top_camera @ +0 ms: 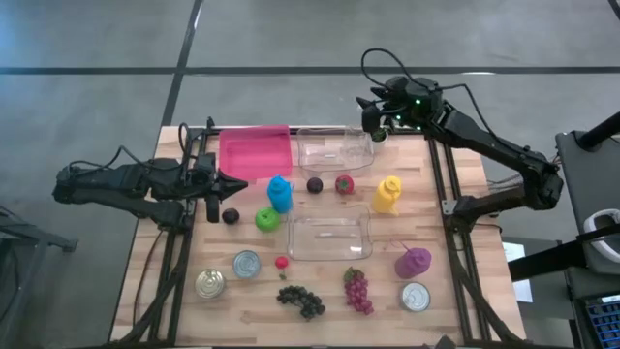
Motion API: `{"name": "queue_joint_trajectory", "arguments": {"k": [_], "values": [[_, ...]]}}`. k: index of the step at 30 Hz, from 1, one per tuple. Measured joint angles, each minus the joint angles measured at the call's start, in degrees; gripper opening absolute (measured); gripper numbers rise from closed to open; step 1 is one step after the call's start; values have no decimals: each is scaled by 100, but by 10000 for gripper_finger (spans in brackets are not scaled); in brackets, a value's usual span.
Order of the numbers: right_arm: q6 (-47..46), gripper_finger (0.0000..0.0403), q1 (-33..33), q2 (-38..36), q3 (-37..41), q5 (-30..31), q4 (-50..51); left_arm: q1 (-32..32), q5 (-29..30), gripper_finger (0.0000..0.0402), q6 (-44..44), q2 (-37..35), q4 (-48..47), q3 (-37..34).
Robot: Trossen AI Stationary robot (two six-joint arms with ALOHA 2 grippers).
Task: Pick & Place Food Item
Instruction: Put the blue bottle into the top transparent bin
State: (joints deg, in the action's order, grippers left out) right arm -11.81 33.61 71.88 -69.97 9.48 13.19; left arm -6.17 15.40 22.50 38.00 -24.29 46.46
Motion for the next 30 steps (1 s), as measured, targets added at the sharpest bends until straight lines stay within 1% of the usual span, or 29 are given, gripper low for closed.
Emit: {"name": "queue_joint_trajectory", "arguments": {"k": [6,11,14,19,24,30], "values": [[1,259,2,-464,0,-738,2,0,0,15,0,2,0,0],[7,250,2,-822,0,-1737,29,-1,0,15,2,0,0,0],[277,245,-57,-978,0,-2297,48,0,0,15,4,2,0,0],[679,229,-306,-1213,0,-2320,470,0,0,15,0,1,0,0],[802,204,-497,-1410,-2,-2300,918,0,0,15,2,2,28,0],[955,171,-681,-1600,-2,-2301,1391,0,1,10,-24,5,529,19]]}}
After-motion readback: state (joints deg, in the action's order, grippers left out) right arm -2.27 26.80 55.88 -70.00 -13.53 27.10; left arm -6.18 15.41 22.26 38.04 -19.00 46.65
